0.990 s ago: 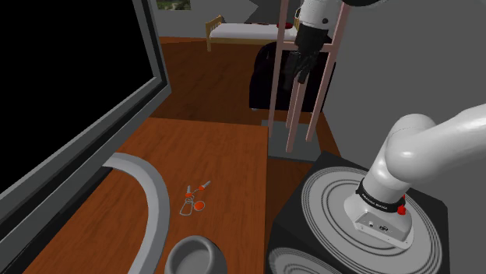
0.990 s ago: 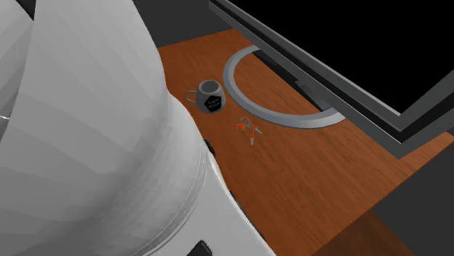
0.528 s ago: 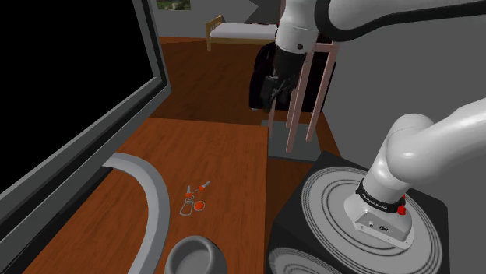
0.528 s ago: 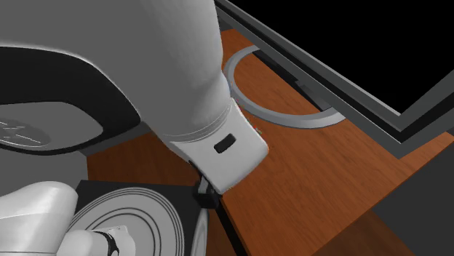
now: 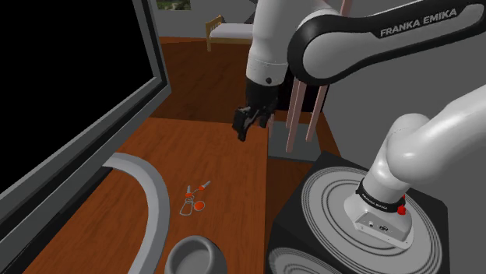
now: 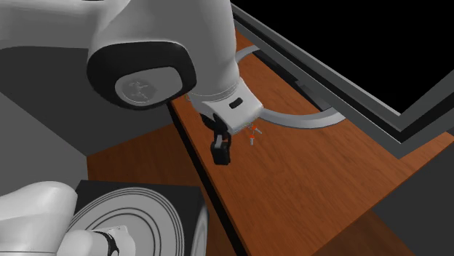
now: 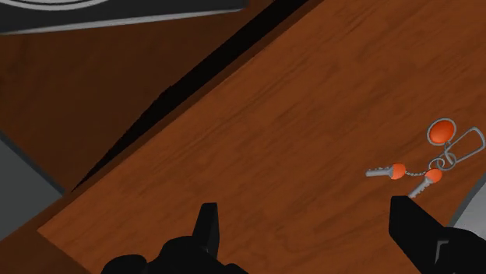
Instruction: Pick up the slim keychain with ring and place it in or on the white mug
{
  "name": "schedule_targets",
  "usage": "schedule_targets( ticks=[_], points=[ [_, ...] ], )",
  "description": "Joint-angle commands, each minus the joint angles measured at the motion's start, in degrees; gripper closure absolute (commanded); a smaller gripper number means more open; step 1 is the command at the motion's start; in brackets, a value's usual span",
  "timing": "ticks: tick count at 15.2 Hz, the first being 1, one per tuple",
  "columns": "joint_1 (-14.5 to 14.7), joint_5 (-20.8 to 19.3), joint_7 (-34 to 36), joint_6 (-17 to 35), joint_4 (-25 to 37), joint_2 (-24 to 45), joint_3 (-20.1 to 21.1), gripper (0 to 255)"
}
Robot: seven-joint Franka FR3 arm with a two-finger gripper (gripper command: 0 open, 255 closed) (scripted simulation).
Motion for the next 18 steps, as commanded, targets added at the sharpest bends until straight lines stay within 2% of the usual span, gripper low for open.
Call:
schedule_targets(
  ticks=[1,4,7,10,12,15,18],
  points=[
    [-0.5,-0.8,3.2,2.2,1.3,3.4,3.0,0],
    [-1.5,-3.0,8.7,5.4,3.8,8.9,7.9,0],
    [-2.9,-7.1,15.2,8.1,6.8,15.3,12.9,0],
    [-4.3,-13.6,23.0,10.0,10.7,23.0,17.7,0],
    [-4.5,-19.5,29.0,10.5,13.7,28.9,20.2,0],
    [-2.2,-29.3,38.1,9.8,19.1,38.5,21.5,0],
    [2.9,-37.5,45.4,7.9,25.4,47.4,19.8,0]
  ],
)
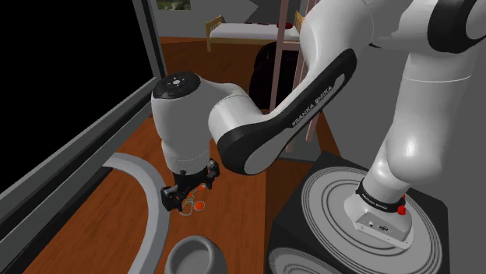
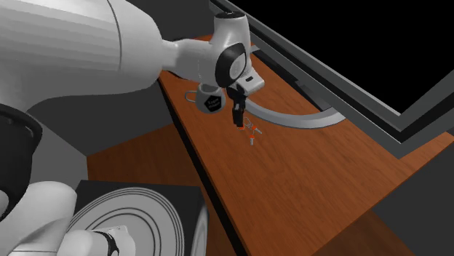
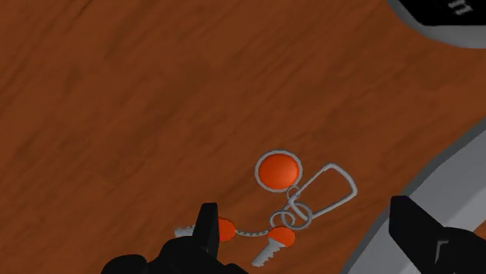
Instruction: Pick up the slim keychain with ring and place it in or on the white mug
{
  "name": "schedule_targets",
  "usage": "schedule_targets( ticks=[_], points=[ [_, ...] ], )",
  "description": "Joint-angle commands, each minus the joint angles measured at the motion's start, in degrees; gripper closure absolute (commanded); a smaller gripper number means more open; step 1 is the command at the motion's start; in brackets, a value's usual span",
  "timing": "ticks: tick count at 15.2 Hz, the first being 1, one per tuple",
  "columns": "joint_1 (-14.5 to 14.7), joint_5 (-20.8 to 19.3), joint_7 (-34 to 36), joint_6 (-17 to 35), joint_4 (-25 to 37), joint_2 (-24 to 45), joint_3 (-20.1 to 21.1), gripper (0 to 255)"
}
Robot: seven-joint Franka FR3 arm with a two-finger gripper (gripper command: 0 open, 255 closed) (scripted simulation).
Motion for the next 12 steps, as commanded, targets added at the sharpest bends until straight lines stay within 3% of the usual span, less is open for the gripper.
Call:
schedule_targets(
  ticks=[1,8,12],
  points=[
    [2.0,-2.9,2.4,-1.1,2.7,3.1,-0.9,0],
    [3.4,-7.0,4.9,2.8,1.4,7.0,-3.1,0],
    [3.4,-7.0,4.9,2.8,1.4,7.0,-3.1,0]
  ],
)
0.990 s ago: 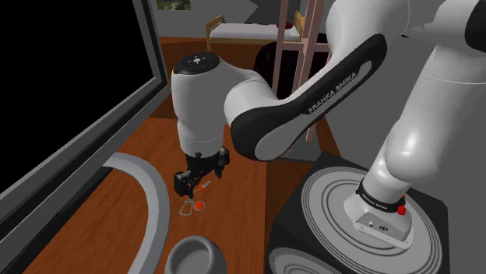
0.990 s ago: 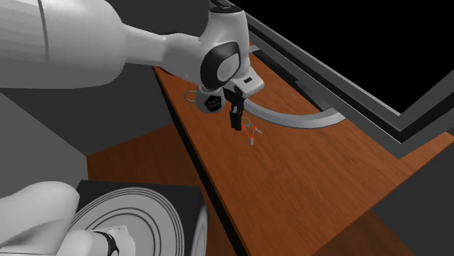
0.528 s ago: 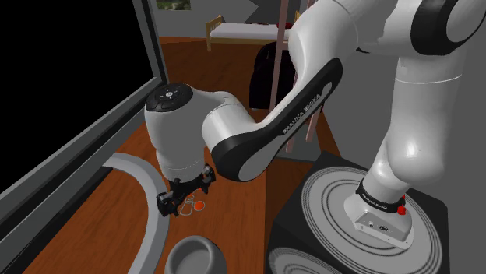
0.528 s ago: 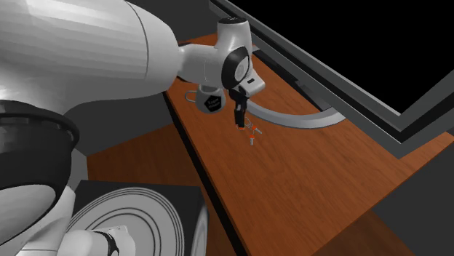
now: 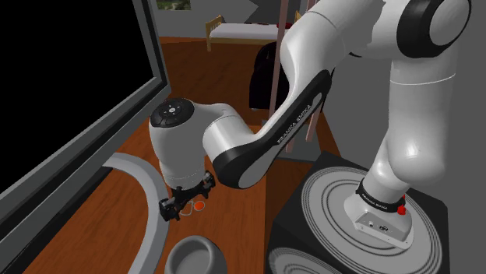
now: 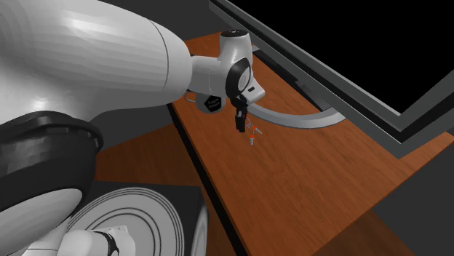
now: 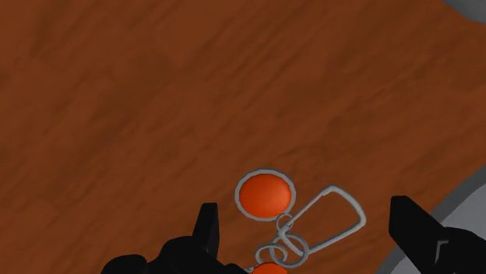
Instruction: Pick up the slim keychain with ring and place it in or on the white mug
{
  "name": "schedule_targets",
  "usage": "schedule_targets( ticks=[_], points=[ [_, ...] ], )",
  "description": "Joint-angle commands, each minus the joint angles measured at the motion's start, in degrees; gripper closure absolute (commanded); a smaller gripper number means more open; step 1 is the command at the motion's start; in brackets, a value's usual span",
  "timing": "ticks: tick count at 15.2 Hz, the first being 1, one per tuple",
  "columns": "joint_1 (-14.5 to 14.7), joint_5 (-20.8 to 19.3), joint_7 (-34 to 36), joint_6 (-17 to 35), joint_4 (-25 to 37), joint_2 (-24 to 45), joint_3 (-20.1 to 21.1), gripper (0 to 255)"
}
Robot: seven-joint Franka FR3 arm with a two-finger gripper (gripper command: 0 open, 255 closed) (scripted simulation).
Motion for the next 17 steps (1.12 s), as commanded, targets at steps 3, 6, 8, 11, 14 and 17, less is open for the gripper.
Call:
schedule_targets(
  ticks=[3,6,8,11,14,17],
  points=[
    [0.0,-0.1,0.0,0.1,0.0,0.0,0.0,0],
    [0.0,0.0,0.0,0.0,0.0,0.0,0.0,255],
    [0.1,-0.1,0.3,0.1,-0.1,0.0,0.0,255],
    [0.3,-0.4,0.3,0.1,0.3,0.5,-0.2,255],
    [0.0,-0.1,0.0,0.0,0.0,0.0,0.0,255],
    [-0.3,0.6,-0.5,-0.5,0.4,-0.7,0.5,255]
  ],
)
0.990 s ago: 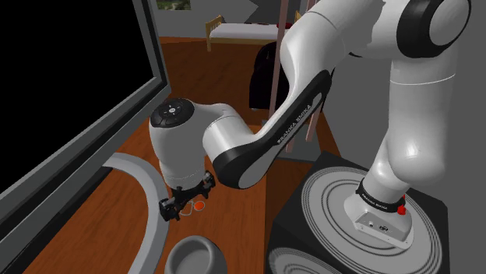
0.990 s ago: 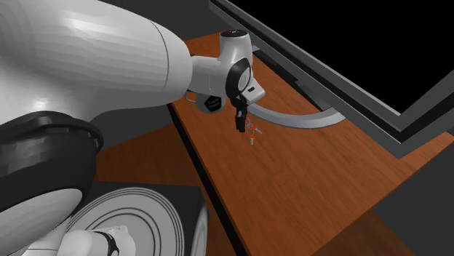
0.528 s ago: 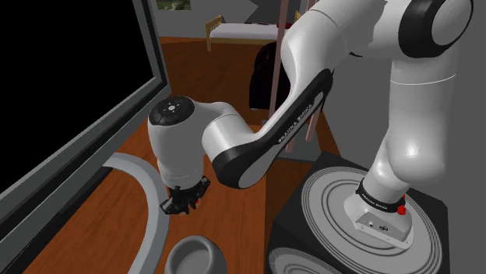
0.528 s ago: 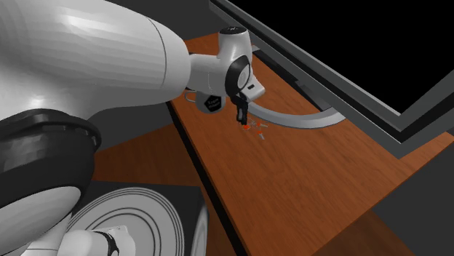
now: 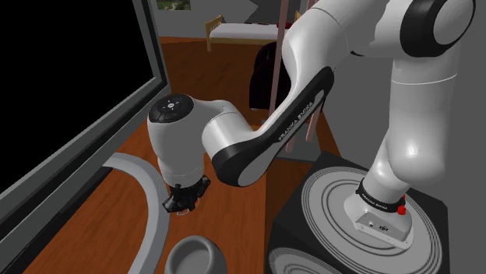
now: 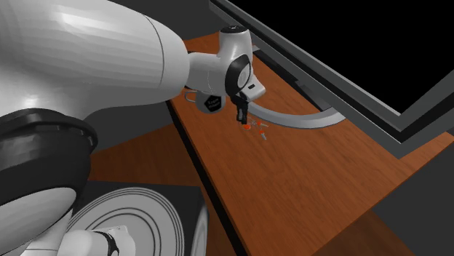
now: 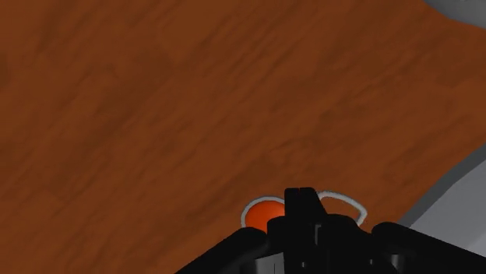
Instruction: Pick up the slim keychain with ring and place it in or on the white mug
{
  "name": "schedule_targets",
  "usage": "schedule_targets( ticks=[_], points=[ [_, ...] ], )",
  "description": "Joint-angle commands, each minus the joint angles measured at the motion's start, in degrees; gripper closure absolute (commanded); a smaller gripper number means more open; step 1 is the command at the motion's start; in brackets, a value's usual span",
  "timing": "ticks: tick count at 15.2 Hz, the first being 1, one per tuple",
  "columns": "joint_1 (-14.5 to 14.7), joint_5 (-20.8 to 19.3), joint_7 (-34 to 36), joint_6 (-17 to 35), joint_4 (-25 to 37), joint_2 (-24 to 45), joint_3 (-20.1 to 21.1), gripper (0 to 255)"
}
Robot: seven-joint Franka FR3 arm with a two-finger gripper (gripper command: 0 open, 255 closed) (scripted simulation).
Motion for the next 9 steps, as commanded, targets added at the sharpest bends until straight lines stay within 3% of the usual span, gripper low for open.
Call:
schedule_targets(
  ticks=[1,4,8,9],
  points=[
    [0.0,0.0,0.0,0.0,0.0,0.0,0.0,0],
    [1.0,4.1,14.7,-4.8,6.2,1.8,-3.8,0],
    [-0.3,11.1,33.5,-8.1,9.4,1.0,-8.0,0],
    [-0.3,11.2,33.8,-8.1,9.4,0.9,-8.1,0]
  ],
)
